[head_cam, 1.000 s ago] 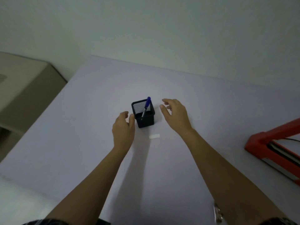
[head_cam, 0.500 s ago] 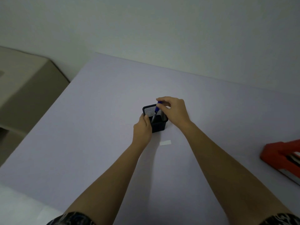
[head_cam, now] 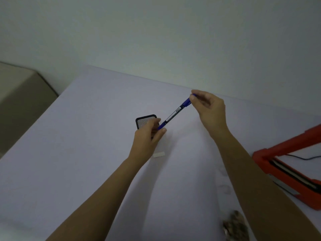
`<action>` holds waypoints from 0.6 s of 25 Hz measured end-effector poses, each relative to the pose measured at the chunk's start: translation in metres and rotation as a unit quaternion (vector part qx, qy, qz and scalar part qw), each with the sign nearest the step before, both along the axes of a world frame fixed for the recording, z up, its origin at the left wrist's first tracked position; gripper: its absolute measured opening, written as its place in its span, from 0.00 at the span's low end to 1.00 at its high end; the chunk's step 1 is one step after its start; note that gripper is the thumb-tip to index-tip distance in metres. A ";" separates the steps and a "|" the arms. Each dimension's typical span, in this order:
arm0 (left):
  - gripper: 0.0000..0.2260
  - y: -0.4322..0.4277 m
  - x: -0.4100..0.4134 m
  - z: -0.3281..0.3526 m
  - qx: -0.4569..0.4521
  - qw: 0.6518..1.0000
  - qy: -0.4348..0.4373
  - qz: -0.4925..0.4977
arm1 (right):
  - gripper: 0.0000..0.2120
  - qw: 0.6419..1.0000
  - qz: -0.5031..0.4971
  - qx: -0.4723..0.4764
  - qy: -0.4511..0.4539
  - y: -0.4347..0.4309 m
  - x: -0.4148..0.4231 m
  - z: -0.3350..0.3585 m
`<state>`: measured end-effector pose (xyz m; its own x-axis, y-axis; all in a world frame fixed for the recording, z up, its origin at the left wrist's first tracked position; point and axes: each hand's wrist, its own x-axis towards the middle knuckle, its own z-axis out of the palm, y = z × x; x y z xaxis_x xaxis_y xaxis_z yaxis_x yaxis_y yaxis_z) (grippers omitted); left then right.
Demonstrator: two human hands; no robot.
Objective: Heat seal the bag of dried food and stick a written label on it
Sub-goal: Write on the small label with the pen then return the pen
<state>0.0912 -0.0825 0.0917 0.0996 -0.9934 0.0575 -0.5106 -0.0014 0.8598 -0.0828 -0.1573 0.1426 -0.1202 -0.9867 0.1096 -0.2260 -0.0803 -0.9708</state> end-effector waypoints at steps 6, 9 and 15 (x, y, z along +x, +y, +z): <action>0.06 0.016 -0.047 0.021 -0.092 0.996 -0.003 -0.016 | 0.12 0.995 -0.043 0.086 -0.037 0.030 -0.017 -0.004; 0.06 0.023 -0.072 0.029 -0.111 0.992 -0.038 -0.045 | 0.21 0.989 -0.054 0.136 -0.026 0.041 -0.015 -0.011; 0.06 0.036 -0.087 0.027 -0.011 0.998 0.057 -0.021 | 0.20 0.978 -0.098 0.177 -0.058 0.044 -0.014 -0.005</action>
<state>0.0041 -0.0465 0.1184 0.0656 -0.9954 0.0696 -0.4088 0.0368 0.9119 -0.0971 -0.1135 0.1375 -0.3025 -0.9171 -0.2596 -0.0898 0.2985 -0.9502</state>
